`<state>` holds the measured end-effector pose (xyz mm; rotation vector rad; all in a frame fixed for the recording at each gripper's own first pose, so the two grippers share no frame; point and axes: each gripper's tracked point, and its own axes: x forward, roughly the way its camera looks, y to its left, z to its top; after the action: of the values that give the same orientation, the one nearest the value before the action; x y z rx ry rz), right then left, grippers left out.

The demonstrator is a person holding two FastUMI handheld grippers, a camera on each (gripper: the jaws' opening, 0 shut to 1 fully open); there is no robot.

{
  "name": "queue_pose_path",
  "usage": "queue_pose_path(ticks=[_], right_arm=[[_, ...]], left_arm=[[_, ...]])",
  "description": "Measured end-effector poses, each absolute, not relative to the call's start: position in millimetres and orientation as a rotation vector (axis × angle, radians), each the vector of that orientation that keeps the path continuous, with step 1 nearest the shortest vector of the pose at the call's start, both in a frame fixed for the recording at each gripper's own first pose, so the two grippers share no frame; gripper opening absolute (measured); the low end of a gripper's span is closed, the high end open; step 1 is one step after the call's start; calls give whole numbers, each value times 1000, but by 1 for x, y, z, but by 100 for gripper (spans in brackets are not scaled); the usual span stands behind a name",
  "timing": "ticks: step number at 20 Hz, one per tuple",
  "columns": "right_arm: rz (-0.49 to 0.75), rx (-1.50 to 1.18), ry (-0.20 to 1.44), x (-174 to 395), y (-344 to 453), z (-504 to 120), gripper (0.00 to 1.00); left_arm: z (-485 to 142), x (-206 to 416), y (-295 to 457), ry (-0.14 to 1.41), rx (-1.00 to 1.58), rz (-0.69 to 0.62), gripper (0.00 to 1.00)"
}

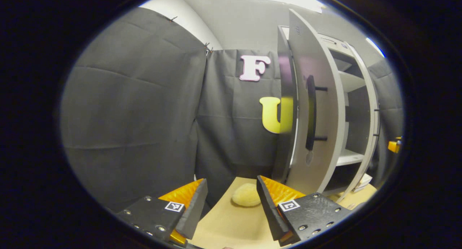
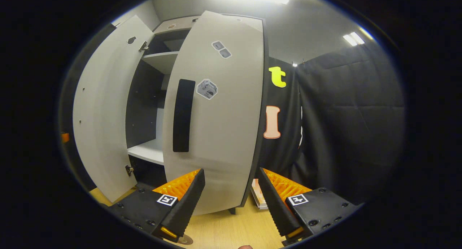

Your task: Grasp the bottle in the cabinet with the left hand and place it on the coaster, then close the right door with the right hand and the left door with the left hand.

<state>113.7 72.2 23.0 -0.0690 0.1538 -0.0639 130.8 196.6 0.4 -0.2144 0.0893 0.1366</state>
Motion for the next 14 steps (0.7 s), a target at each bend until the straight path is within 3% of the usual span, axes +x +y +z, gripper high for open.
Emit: queue_pose_path(ticks=[11, 14], right_arm=[[-153, -37, 214, 81, -2, -9, 92], [-181, -7, 212, 76, -26, -8, 95]], left_arm=[[98, 169, 171, 16, -189, 117, 78], [110, 177, 153, 8, -192, 103, 79]])
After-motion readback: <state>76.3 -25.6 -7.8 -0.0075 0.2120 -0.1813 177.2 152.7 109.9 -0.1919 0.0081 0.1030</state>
